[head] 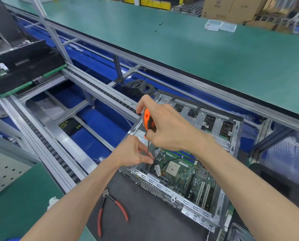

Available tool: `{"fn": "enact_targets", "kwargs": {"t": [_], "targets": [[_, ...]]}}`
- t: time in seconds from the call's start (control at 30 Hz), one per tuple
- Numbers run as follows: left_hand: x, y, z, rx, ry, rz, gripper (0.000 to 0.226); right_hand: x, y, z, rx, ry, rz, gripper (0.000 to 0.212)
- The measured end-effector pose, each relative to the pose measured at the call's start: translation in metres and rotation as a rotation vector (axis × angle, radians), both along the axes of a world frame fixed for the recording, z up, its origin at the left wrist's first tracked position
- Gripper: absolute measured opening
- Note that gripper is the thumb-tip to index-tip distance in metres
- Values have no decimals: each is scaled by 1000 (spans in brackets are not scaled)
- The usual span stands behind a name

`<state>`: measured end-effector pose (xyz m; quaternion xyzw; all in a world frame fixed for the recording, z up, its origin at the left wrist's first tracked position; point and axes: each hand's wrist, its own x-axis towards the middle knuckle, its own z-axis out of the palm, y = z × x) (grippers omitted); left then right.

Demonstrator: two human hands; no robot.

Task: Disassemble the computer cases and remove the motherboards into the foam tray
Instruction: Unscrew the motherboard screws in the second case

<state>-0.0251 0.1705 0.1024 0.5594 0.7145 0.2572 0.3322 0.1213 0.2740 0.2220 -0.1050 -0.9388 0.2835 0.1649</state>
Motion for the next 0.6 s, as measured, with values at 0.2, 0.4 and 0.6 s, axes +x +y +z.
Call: {"fn": "enact_targets", "kwargs": {"t": [0.2,0.4,0.6], "targets": [[3,1,-1,-15,63,8,18,0,-4,-32,-184,60,-178,28],[3,-1,1,21,74,-37,13,9,-27,-77,-305,23,-216,24],[1,-1,2,48,65,-5,20,10,-19,-76,-322,103,-250,31]]}}
